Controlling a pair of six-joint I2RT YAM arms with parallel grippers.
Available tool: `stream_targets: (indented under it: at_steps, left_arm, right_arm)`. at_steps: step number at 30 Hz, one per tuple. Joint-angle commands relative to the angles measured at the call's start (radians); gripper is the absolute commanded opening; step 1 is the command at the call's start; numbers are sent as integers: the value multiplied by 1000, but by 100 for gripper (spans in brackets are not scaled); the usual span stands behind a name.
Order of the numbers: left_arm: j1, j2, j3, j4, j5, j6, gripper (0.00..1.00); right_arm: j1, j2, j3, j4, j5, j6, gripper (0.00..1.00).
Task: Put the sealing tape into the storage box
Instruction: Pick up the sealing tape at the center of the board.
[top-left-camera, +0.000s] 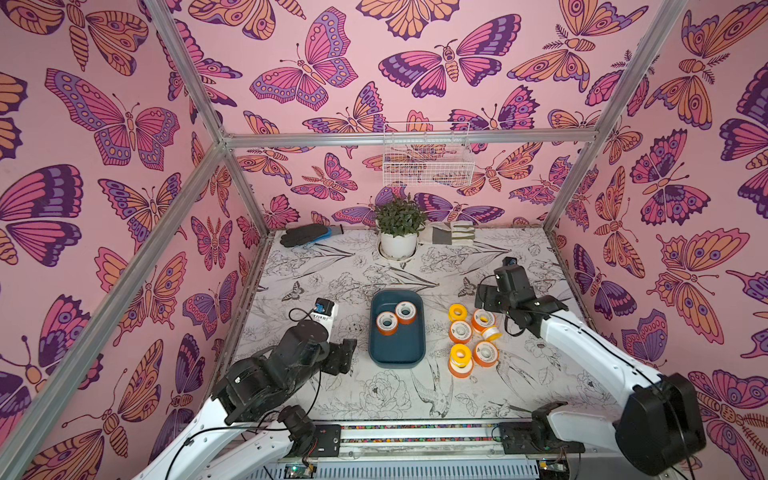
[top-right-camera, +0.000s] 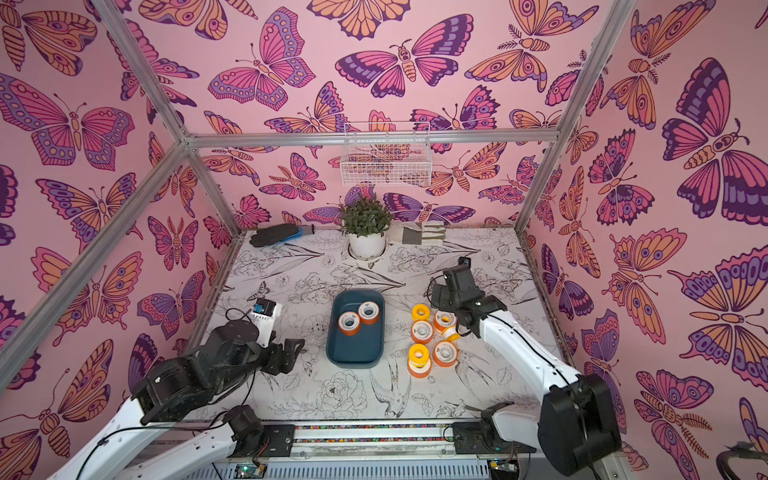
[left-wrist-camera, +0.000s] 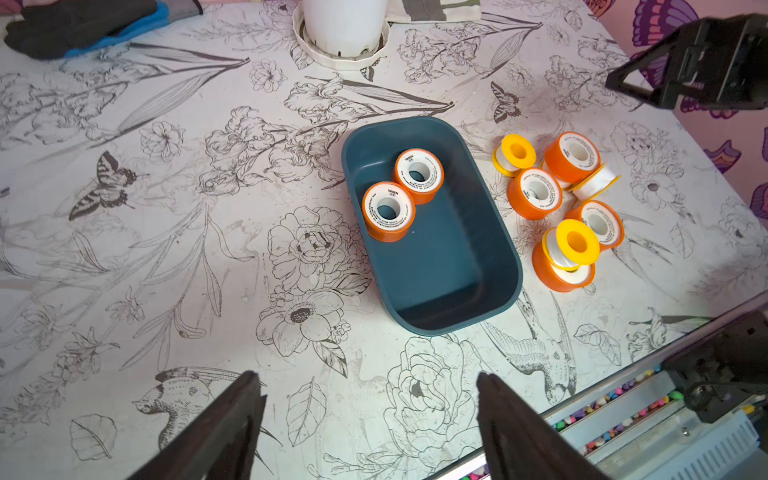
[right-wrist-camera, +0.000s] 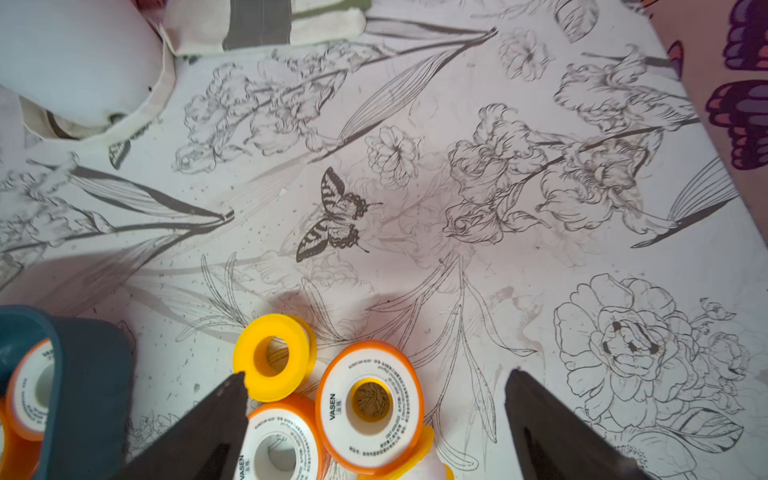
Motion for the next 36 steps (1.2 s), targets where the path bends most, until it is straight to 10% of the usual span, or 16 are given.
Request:
stream_targets:
  at_steps: [1, 36]
  left_arm:
    - [6, 4, -14, -16, 5, 9, 89]
    - [5, 48, -22, -19, 2, 1, 90]
  right_arm:
    - [-13, 88, 69, -177, -77, -53, 99]
    - [-32, 359, 136, -207, -174, -68, 79]
